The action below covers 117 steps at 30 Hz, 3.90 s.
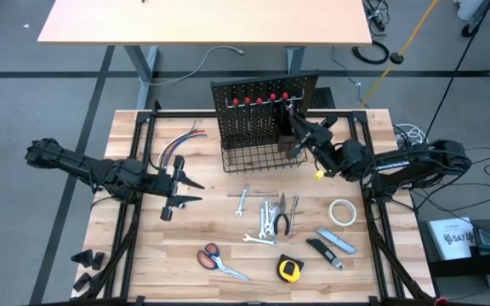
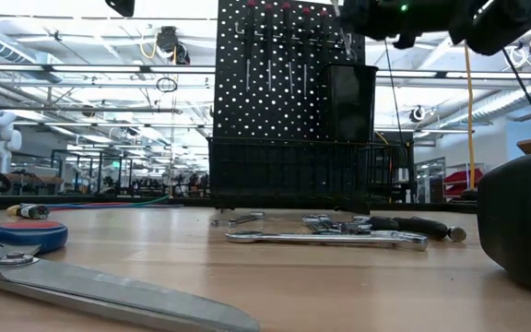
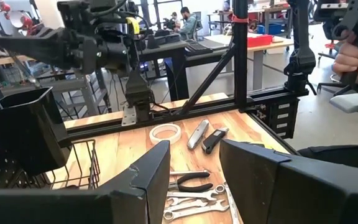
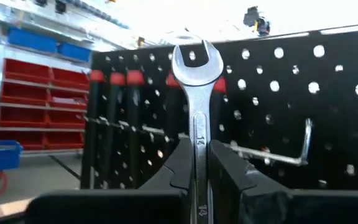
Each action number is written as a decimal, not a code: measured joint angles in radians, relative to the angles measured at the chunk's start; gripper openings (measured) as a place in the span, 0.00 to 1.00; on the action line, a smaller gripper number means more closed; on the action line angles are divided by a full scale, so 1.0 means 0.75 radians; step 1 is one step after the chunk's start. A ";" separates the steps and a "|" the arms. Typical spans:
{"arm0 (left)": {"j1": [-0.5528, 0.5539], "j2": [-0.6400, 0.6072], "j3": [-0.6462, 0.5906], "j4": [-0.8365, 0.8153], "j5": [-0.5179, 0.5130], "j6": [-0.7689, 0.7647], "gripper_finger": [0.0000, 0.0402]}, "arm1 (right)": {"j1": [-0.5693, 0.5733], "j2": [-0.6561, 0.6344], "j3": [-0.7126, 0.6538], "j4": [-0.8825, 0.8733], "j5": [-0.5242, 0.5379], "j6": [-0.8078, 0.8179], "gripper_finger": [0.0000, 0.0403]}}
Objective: Hang tools onto peg board
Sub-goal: Put the wrench into the black bin on the pegboard
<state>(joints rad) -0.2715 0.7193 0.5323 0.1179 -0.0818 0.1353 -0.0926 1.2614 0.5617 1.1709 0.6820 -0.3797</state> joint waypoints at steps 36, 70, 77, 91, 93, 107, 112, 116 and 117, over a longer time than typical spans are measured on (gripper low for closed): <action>0.000 0.001 0.000 -0.004 -0.001 -0.002 0.37 | -0.016 0.086 0.001 -0.103 0.003 -0.001 0.24; 0.048 0.542 0.000 0.364 0.041 -0.063 0.37 | 0.513 0.116 0.003 -0.937 -0.806 0.324 0.27; 0.053 0.722 0.000 0.372 0.037 -0.269 0.37 | 0.489 0.292 0.167 -1.064 -0.698 0.164 0.27; 0.045 0.961 -0.001 0.475 0.004 -0.274 0.37 | 0.452 0.609 0.683 -2.162 -0.648 -0.212 0.27; 0.045 0.961 -0.001 0.490 0.004 -0.274 0.37 | 0.446 0.654 0.708 -2.251 -0.638 -0.268 0.27; 0.039 0.960 -0.001 0.499 0.006 -0.275 0.37 | 0.450 0.755 0.719 -2.280 -0.529 -0.315 0.27; 0.039 0.960 -0.001 0.499 0.007 -0.275 0.37 | 0.478 0.760 0.719 -2.281 -0.564 -0.325 0.27; 0.039 0.960 -0.001 0.498 0.008 -0.275 0.37 | 0.510 0.760 0.719 -2.274 -0.548 -0.390 0.27; 0.039 0.960 -0.001 0.498 0.009 -0.275 0.37 | 0.517 0.760 0.719 -2.265 -0.539 -0.408 0.27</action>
<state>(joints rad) -0.2424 1.4395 0.5320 0.4911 -0.0754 -0.0712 0.2951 1.8317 1.1007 -0.5277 0.2775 -0.6860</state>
